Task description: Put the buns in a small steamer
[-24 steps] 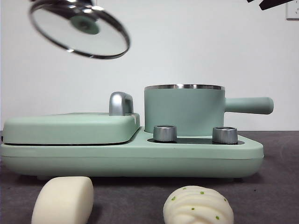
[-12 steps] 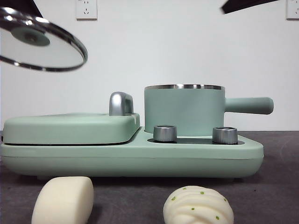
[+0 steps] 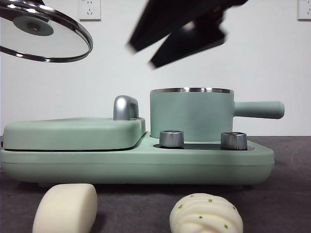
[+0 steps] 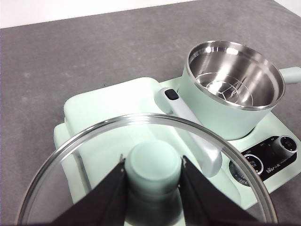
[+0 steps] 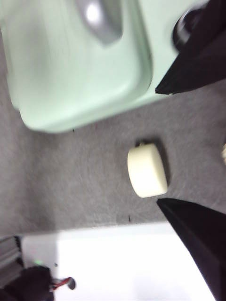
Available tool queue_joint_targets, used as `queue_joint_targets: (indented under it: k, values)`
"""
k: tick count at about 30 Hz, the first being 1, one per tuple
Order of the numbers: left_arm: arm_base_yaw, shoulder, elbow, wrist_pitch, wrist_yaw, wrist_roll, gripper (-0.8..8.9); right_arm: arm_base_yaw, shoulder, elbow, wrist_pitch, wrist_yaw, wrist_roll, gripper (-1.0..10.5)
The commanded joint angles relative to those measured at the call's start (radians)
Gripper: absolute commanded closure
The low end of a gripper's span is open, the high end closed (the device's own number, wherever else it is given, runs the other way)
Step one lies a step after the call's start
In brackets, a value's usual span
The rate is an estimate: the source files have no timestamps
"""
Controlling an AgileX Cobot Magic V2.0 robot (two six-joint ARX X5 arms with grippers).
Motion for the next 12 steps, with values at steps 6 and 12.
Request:
queue_joint_targets:
  k: [6, 12]
  values:
    - [-0.002, 0.001, 0.019, 0.031, 0.000, -0.009, 7.99, 0.116, 0.200, 0.020, 0.124, 0.076, -0.005, 5.5]
    - [-0.002, 0.001, 0.019, 0.029, 0.000, -0.009, 7.99, 0.152, 0.326, 0.020, 0.201, 0.078, -0.006, 5.3]
